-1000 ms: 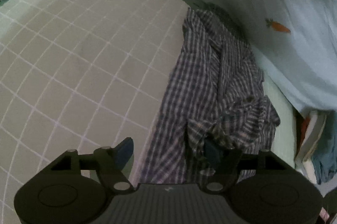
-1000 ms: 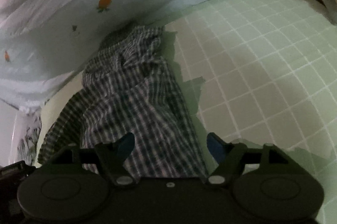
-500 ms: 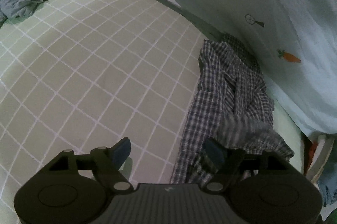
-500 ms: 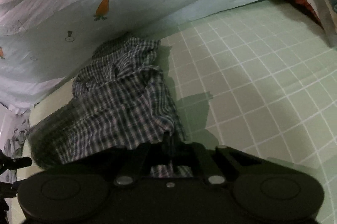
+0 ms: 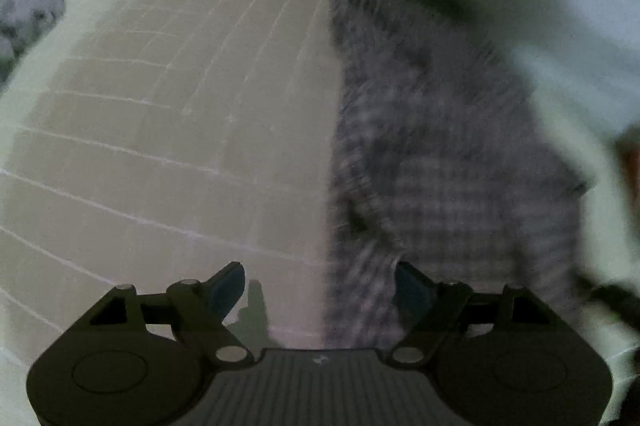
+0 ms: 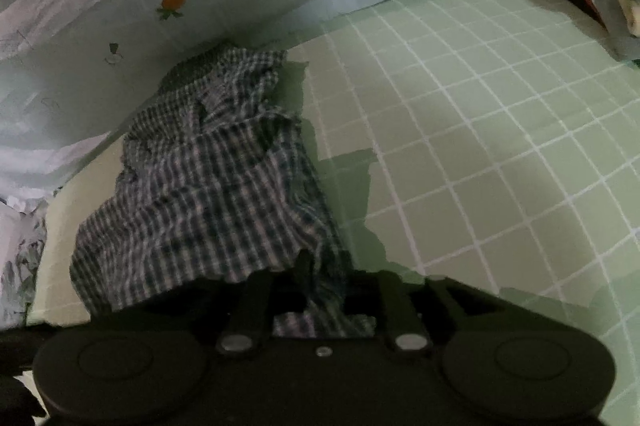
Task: Fold clothes
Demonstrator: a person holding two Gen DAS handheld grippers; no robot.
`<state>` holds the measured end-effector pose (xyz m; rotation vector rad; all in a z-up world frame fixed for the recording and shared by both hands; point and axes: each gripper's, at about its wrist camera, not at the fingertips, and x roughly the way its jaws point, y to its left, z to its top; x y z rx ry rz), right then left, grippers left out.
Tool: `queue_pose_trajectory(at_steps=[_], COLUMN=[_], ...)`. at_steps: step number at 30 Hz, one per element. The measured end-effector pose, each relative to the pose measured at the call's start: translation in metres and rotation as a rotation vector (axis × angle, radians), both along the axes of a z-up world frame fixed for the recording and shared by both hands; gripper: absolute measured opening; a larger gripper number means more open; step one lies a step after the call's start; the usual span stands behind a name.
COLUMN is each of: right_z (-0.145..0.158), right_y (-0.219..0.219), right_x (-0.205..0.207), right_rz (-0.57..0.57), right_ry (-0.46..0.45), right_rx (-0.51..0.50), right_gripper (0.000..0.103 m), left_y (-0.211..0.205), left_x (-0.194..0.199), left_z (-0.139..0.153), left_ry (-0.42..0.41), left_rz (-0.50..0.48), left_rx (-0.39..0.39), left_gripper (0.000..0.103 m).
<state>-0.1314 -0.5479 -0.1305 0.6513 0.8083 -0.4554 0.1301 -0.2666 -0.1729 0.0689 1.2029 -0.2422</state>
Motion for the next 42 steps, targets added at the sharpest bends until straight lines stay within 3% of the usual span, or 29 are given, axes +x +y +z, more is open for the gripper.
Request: queue_pose_trajectory(at_steps=[2, 4, 6, 8, 11, 13, 14, 17, 18, 21, 28, 38, 40, 42], right_z=[0.001, 0.002, 0.003, 0.000, -0.007, -0.012, -0.014, -0.018, -0.018, -0.017, -0.011, -0.006, -0.005, -0.005], right_y=[-0.003, -0.005, -0.006, -0.006, -0.005, -0.003, -0.003, 0.000, 0.002, 0.010, 0.028, 0.055, 0.058, 0.061], right_x=[-0.002, -0.005, -0.009, -0.012, -0.016, -0.018, -0.019, -0.022, -0.024, -0.035, -0.090, -0.144, -0.149, -0.154], right_rz=[-0.014, -0.026, -0.039, -0.046, -0.045, -0.037, -0.033, -0.026, -0.013, 0.004, -0.036, -0.042, -0.037, -0.032], right_ry=[0.008, 0.011, 0.019, 0.024, 0.025, 0.017, -0.003, -0.006, -0.013, -0.011, 0.005, 0.048, 0.058, 0.068], right_rx=[-0.003, 0.007, 0.027, 0.069, 0.139, 0.180, 0.203, 0.215, 0.205, 0.179, 0.210, 0.173, 0.161, 0.150], right_gripper=[0.035, 0.037, 0.047, 0.058, 0.063, 0.053, 0.044, 0.016, 0.011, 0.006, 0.006, 0.009, 0.019, 0.047], left_y=[0.005, 0.015, 0.022, 0.025, 0.027, 0.022, 0.017, 0.007, 0.008, 0.015, 0.039, 0.058, 0.063, 0.066], left_x=[0.002, 0.004, 0.004, 0.003, 0.000, -0.008, -0.012, -0.025, -0.028, -0.036, -0.080, -0.139, -0.144, -0.147], left_z=[-0.005, -0.005, -0.003, -0.003, -0.007, -0.010, -0.011, -0.010, -0.011, -0.013, -0.015, -0.013, -0.011, -0.007], left_ry=[0.007, 0.020, 0.023, 0.046, 0.113, 0.140, 0.143, 0.135, 0.153, 0.171, 0.237, 0.202, 0.190, 0.173], left_rz=[0.023, 0.065, 0.089, 0.078, 0.049, 0.019, -0.009, -0.069, -0.068, -0.054, -0.059, -0.124, -0.125, -0.125], left_rx=[0.038, 0.003, -0.023, -0.078, -0.189, -0.234, -0.233, -0.189, -0.200, -0.198, -0.204, -0.171, -0.161, -0.147], left_gripper=[0.082, 0.082, 0.082, 0.082, 0.082, 0.075, 0.071, 0.040, 0.027, 0.020, 0.020, 0.020, 0.027, 0.040])
